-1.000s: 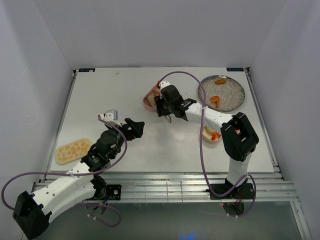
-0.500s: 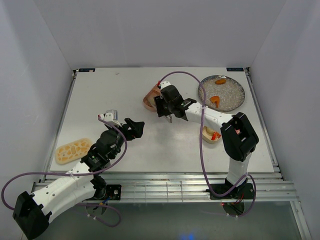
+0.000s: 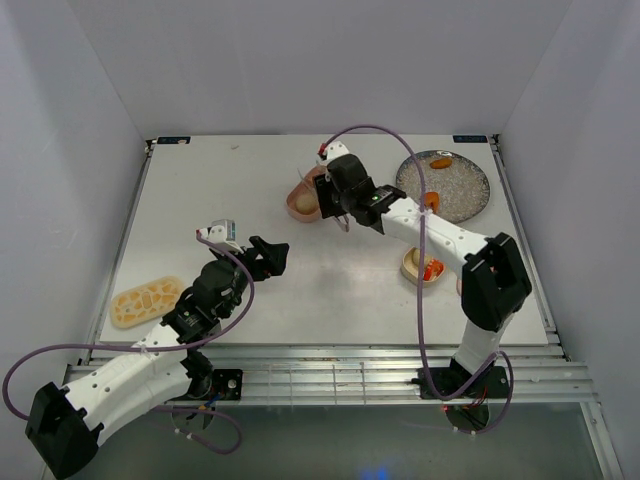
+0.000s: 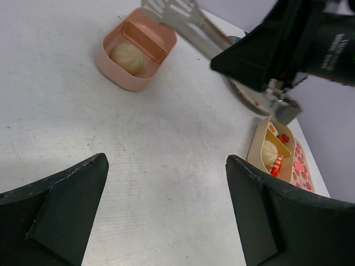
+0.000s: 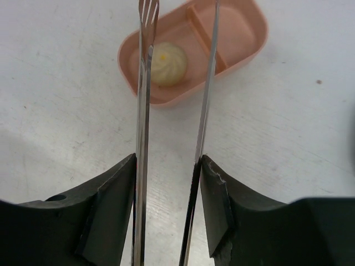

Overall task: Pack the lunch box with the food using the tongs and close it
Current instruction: Place the fake food in the packing box, then pick up the fake food from the plate.

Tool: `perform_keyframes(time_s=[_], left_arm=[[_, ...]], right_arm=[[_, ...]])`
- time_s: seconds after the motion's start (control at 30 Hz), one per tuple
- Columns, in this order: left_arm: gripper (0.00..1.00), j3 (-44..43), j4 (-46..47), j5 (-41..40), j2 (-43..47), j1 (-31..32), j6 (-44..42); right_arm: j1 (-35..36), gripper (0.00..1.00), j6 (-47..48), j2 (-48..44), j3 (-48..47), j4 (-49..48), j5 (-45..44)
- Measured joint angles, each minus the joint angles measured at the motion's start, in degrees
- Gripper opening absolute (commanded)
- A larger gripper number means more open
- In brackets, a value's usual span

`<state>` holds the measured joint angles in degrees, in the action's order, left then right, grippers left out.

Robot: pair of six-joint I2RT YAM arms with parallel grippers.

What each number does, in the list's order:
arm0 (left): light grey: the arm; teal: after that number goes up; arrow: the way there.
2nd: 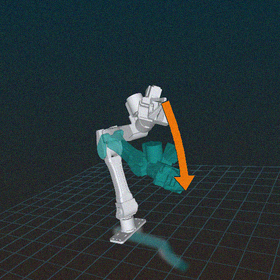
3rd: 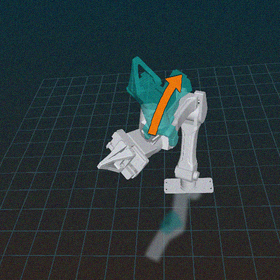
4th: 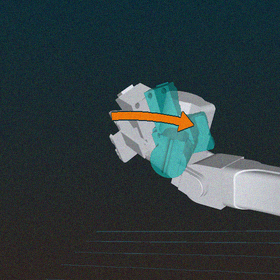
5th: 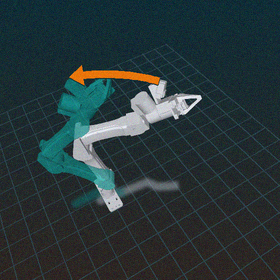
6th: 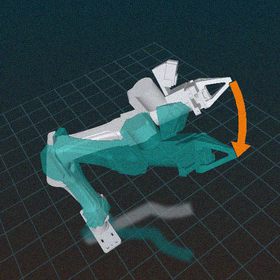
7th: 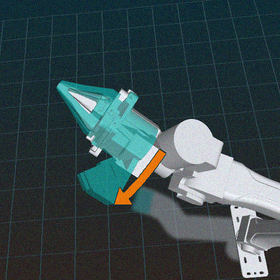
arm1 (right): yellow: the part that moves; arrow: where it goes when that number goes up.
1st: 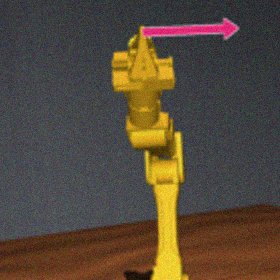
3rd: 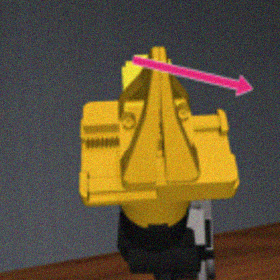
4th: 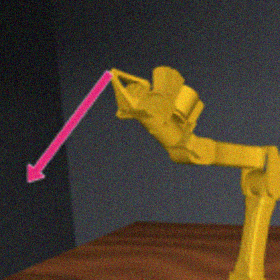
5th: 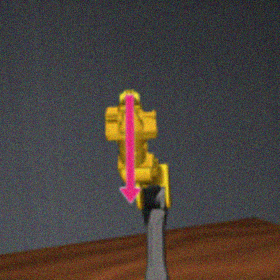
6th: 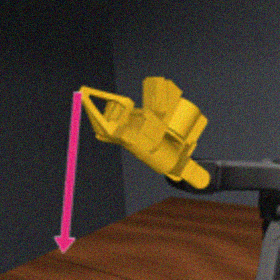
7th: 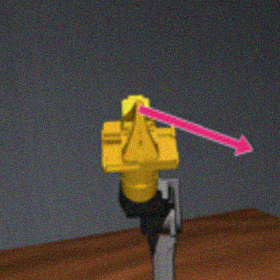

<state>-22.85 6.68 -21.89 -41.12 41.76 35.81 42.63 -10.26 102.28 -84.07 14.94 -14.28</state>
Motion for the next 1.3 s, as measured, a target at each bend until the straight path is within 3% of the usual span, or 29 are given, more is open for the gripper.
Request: perform_keyframes(time_s=[0.23,0.47,0.7,1.3], left_arm=[[0.98,0.0,0.9,0.8,-1.7,0.0,-0.3],[0.98,-2.7,1.5,6.2,-13.0,0.0,-1.4],[0.98,-3.3,1.5,8.4,-15.5,0.0,-1.6],[0.98,-3.3,1.5,8.5,-15.4,0.0,-1.9]], right_arm=[[-6.3,0.53,0.4,-11.6,5.0,0.9,-1.5],[-24.9,0.53,0.2,-21.7,17.0,1.7,-1.6],[-35.2,0.53,0.2,-24.0,25.6,2.5,5.7],[-41.6,0.53,0.7,-23.3,30.3,0.5,12.7]])
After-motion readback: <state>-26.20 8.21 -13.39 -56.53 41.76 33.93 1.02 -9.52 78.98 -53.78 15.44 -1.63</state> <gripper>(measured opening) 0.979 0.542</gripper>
